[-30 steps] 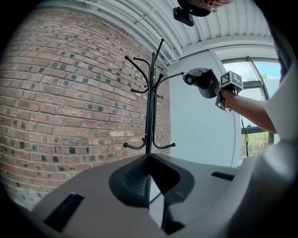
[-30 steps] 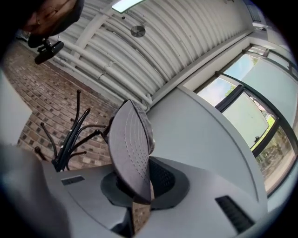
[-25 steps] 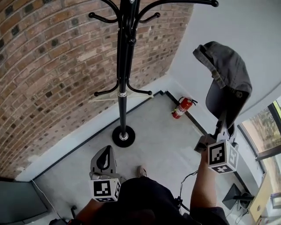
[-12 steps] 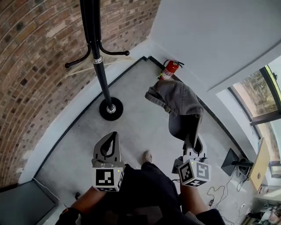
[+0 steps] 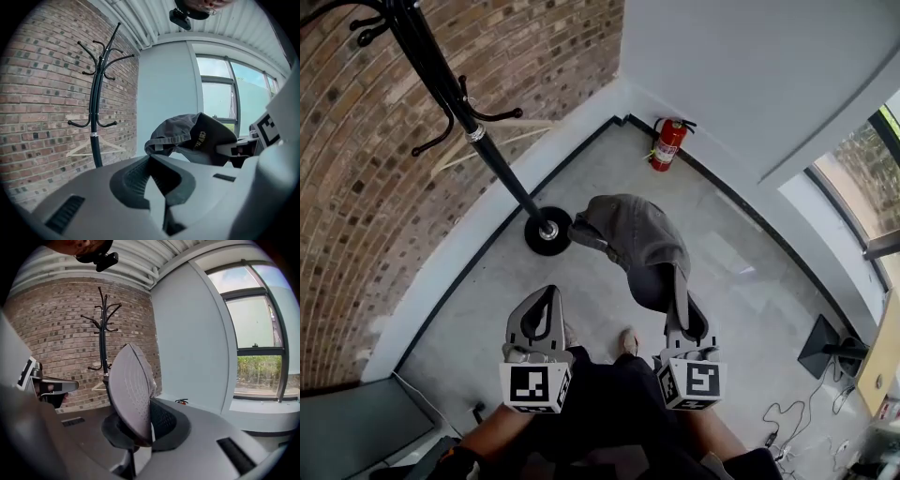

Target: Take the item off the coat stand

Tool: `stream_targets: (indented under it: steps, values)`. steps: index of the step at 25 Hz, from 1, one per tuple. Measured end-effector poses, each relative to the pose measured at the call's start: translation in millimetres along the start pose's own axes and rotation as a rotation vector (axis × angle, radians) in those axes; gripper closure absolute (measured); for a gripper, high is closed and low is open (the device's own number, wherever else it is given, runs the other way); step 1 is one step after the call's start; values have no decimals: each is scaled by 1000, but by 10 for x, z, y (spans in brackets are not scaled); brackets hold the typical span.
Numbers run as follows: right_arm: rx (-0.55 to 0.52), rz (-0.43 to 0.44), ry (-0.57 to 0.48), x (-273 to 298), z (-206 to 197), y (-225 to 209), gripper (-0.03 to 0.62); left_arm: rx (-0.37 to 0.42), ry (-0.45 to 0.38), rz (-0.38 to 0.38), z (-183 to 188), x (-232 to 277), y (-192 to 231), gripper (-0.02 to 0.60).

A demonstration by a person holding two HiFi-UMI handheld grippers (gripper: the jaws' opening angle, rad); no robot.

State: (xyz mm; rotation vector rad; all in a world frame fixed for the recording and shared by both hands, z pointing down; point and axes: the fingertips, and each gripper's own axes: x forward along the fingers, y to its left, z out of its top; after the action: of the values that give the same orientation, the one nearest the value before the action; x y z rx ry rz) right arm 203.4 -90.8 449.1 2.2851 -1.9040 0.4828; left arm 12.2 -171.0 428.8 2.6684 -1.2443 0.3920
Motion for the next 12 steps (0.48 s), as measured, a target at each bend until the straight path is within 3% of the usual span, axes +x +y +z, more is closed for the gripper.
stream_targets:
  steps: [6, 12]
  values:
    - [-18, 153, 8, 11, -58, -257, 560, -10, 11, 111, -51, -30, -428, 557]
    - [-48, 232, 6, 23, -33, -175, 562, -22, 27, 193, -130, -281, -393, 557]
